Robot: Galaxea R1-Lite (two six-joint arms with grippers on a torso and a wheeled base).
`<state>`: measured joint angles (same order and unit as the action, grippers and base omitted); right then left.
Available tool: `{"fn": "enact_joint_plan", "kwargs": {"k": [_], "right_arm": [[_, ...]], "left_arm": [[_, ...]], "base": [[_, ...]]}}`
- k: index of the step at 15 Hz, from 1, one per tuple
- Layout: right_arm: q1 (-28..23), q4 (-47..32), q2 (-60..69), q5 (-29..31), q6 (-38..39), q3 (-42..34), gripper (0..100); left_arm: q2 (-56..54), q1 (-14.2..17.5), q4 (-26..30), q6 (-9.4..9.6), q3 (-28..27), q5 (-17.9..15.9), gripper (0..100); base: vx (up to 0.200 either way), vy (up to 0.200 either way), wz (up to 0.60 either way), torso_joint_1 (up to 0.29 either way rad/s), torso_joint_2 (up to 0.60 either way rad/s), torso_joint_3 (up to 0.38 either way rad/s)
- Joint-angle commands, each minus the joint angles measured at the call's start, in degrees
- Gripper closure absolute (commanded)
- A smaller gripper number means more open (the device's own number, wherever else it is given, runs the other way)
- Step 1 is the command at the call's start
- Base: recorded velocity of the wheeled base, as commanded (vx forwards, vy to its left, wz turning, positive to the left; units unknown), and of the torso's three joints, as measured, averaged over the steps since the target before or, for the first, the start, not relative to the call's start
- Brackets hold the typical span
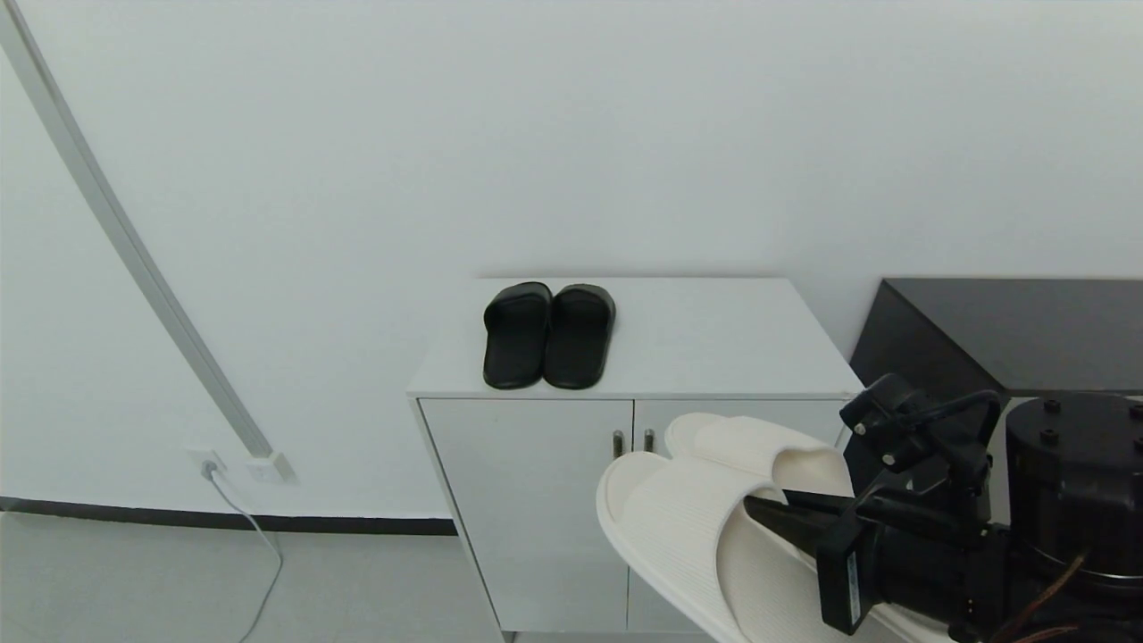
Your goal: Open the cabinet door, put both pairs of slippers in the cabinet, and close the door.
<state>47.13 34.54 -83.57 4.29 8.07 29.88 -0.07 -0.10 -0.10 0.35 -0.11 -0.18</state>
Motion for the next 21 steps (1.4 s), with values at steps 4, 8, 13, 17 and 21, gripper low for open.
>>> {"fn": "enact_joint_plan", "kwargs": {"k": [4, 8, 13, 17, 21], "right_arm": [[0.2, 0.0, 0.2, 0.0, 0.0, -0.1, 100], [0.4, 0.0, 0.2, 0.0, 0.0, -0.3, 100], [0.7, 0.0, 0.2, 0.0, 0.0, -0.7, 100], [0.9, 0.0, 0.2, 0.0, -0.2, -1.0, 100], [0.9, 0.0, 0.2, -0.1, -1.0, -1.2, 100]], "left_arm": [[0.1, 0.0, 0.0, 0.0, 0.0, 0.0, 100], [0.1, 0.0, 0.0, 0.0, 0.0, 0.0, 100], [0.1, 0.0, 0.0, 0.0, 0.0, 0.0, 0], [0.1, 0.0, 0.0, 0.0, 0.0, -0.1, 0], [0.1, 0.0, 0.0, 0.26, 0.0, -0.2, 0]], "base": [[0.0, 0.0, 0.0, -0.166, 0.4, 0.219], [0.0, 0.0, 0.0, -0.233, 0.54, 0.31], [0.0, 0.0, 0.0, -0.216, 0.55, 0.315], [0.0, 0.0, 0.0, -0.195, 0.52, 0.314], [0.0, 0.0, 0.0, -0.168, 0.49, 0.317]]}}
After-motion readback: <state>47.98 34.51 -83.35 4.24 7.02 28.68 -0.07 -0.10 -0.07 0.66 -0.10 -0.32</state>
